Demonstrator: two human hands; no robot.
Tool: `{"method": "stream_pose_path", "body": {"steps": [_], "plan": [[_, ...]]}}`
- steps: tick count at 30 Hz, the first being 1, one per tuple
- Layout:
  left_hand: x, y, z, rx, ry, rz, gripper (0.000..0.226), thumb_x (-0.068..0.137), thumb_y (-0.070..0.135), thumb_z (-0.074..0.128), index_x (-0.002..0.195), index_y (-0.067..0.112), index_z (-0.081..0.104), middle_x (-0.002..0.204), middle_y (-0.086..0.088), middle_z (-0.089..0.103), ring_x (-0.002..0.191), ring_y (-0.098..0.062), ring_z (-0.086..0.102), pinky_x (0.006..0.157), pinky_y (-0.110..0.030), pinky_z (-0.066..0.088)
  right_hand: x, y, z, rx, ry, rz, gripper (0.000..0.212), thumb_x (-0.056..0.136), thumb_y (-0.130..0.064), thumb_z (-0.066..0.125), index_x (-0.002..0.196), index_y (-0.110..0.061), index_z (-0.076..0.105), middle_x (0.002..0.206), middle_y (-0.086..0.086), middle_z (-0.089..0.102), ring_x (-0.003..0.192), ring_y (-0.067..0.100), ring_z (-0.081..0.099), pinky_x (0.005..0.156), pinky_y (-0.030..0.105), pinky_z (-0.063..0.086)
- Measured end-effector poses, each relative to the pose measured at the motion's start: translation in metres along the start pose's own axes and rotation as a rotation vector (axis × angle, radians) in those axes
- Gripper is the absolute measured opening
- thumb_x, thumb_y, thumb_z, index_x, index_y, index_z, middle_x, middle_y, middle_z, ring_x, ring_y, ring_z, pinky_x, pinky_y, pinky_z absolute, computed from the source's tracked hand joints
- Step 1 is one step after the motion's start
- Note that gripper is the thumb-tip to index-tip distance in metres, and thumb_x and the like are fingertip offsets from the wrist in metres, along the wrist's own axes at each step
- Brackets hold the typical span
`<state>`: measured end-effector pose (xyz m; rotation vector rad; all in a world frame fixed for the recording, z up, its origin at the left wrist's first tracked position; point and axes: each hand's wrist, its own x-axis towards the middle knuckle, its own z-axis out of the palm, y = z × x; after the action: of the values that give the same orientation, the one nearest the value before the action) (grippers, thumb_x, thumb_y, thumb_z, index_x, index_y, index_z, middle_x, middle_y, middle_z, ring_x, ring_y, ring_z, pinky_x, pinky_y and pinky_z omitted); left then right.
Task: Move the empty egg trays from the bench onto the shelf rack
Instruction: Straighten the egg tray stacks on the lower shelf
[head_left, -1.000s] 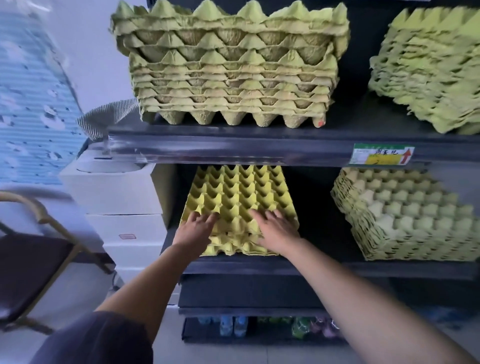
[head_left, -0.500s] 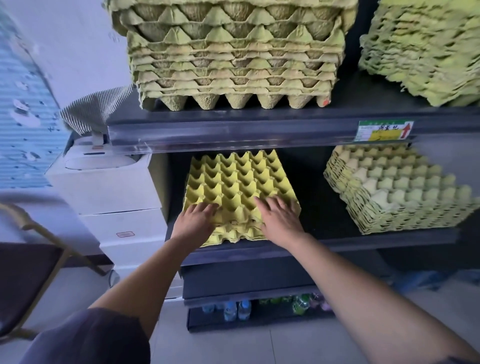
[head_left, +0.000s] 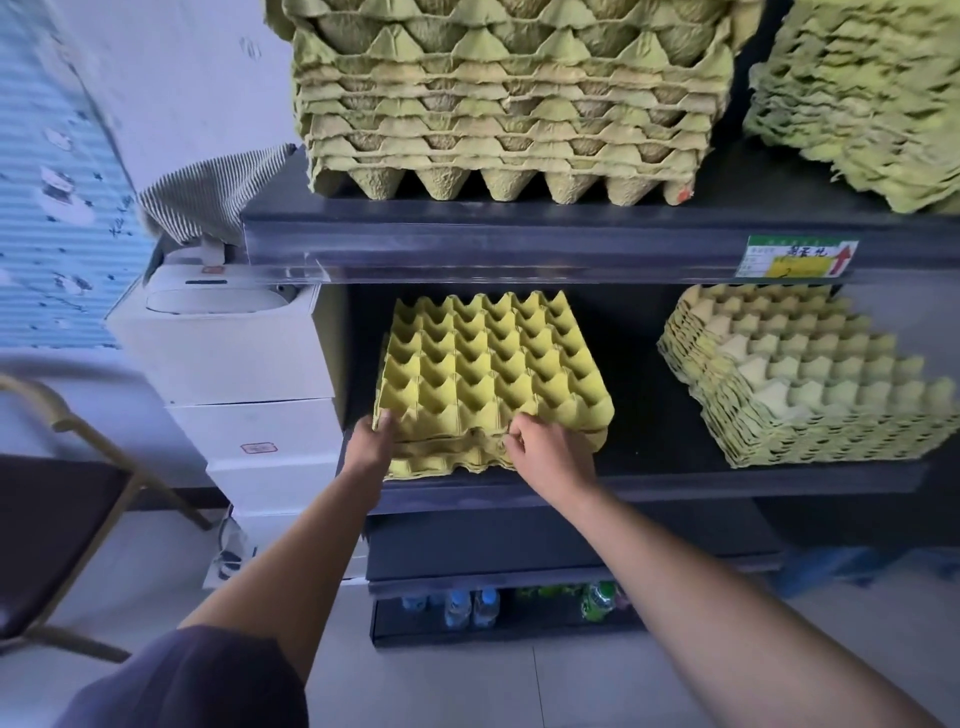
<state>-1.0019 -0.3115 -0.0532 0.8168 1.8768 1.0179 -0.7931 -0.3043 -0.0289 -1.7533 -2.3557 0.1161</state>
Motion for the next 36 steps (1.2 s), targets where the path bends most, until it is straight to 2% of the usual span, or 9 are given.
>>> {"method": "stream_pose_path", "body": {"steps": [2, 4, 8, 14, 18, 23, 29, 33, 36], "plan": [[0.005, 0.0, -0.005, -0.021, -0.064, -0.052, 0.041, 0.097, 0.043, 0.036, 0.104, 0.006, 0.054, 0.101, -0.014, 0.052, 0.083, -0.024, 0.047, 0.075, -0.034, 0.038, 0.002, 0.001, 0.005, 0.118, -0.217, 0.176, 0.033, 0.097, -0.041, 0.043, 0.08, -0.015, 0.053, 0.077, 0.002, 0.06, 0.069, 0.023, 0.059, 0.057, 0.028, 0.042], [0.01, 0.001, -0.006, -0.056, -0.112, -0.117, 0.044, 0.095, 0.049, 0.039, 0.11, 0.01, 0.053, 0.105, -0.012, 0.051, 0.089, -0.027, 0.049, 0.078, -0.036, 0.039, 0.004, 0.001, 0.01, 0.408, -0.362, 0.347, 0.031, 0.096, -0.044, 0.043, 0.091, -0.015, 0.055, 0.086, 0.008, 0.064, 0.075, 0.024, 0.062, 0.07, 0.034, 0.053], [0.008, 0.002, 0.001, -0.224, -0.224, -0.253, 0.045, 0.091, 0.057, 0.041, 0.116, 0.02, 0.05, 0.093, -0.001, 0.06, 0.092, -0.029, 0.053, 0.08, -0.035, 0.039, 0.01, -0.006, 0.008, 1.084, -0.439, 0.728, 0.045, 0.096, -0.037, 0.051, 0.13, -0.007, 0.046, 0.115, 0.018, 0.059, 0.102, 0.029, 0.061, 0.084, 0.037, 0.051], [0.016, 0.024, 0.002, -0.293, -0.116, -0.195, 0.041, 0.085, 0.042, 0.061, 0.102, 0.004, 0.058, 0.084, -0.01, 0.056, 0.064, -0.025, 0.056, 0.06, -0.033, 0.051, 0.022, -0.012, 0.003, 1.536, -0.379, 0.941, 0.043, 0.091, -0.035, 0.061, 0.119, -0.006, 0.046, 0.114, 0.018, 0.05, 0.103, 0.031, 0.054, 0.091, 0.04, 0.047], [0.015, 0.04, 0.006, -0.215, -0.072, -0.109, 0.04, 0.091, 0.037, 0.052, 0.114, 0.004, 0.051, 0.092, -0.012, 0.056, 0.069, -0.025, 0.056, 0.053, -0.032, 0.051, 0.028, -0.014, -0.005, 1.574, -0.408, 0.96, 0.062, 0.087, -0.043, 0.063, 0.131, -0.005, 0.042, 0.12, 0.021, 0.05, 0.108, 0.034, 0.056, 0.094, 0.046, 0.046], [0.002, 0.04, 0.017, -0.186, -0.139, -0.099, 0.042, 0.093, 0.033, 0.05, 0.125, 0.01, 0.039, 0.114, -0.015, 0.053, 0.088, -0.029, 0.057, 0.063, -0.04, 0.054, 0.04, -0.031, -0.012, 1.635, -0.417, 1.063, 0.083, 0.072, -0.056, 0.073, 0.134, -0.015, 0.036, 0.123, 0.024, 0.045, 0.106, 0.043, 0.054, 0.083, 0.051, 0.052], [-0.012, 0.049, 0.019, -0.018, -0.253, 0.006, 0.048, 0.089, 0.032, 0.057, 0.126, 0.012, 0.033, 0.105, -0.014, 0.052, 0.074, -0.023, 0.055, 0.049, -0.03, 0.048, 0.054, -0.034, 0.0, 1.66, -0.244, 1.147, 0.062, 0.073, -0.042, 0.076, 0.12, -0.012, 0.049, 0.118, 0.018, 0.048, 0.107, 0.042, 0.049, 0.067, 0.052, 0.056], [-0.016, 0.045, 0.0, 0.063, -0.407, 0.07, 0.06, 0.086, 0.039, 0.062, 0.133, 0.016, 0.034, 0.114, -0.007, 0.054, 0.093, -0.02, 0.054, 0.074, -0.031, 0.044, 0.059, -0.031, 0.002, 1.675, -0.169, 1.15, 0.048, 0.078, -0.037, 0.07, 0.114, -0.012, 0.05, 0.121, 0.019, 0.046, 0.106, 0.045, 0.05, 0.055, 0.054, 0.055], [-0.013, 0.041, -0.013, -0.058, -0.451, 0.043, 0.066, 0.082, 0.064, 0.045, 0.132, 0.02, 0.043, 0.126, -0.008, 0.054, 0.109, -0.028, 0.055, 0.091, -0.042, 0.041, 0.056, -0.032, 0.01, 1.669, -0.12, 1.153, 0.052, 0.071, -0.038, 0.074, 0.112, -0.014, 0.054, 0.119, 0.018, 0.05, 0.103, 0.044, 0.051, 0.054, 0.056, 0.055]]}}
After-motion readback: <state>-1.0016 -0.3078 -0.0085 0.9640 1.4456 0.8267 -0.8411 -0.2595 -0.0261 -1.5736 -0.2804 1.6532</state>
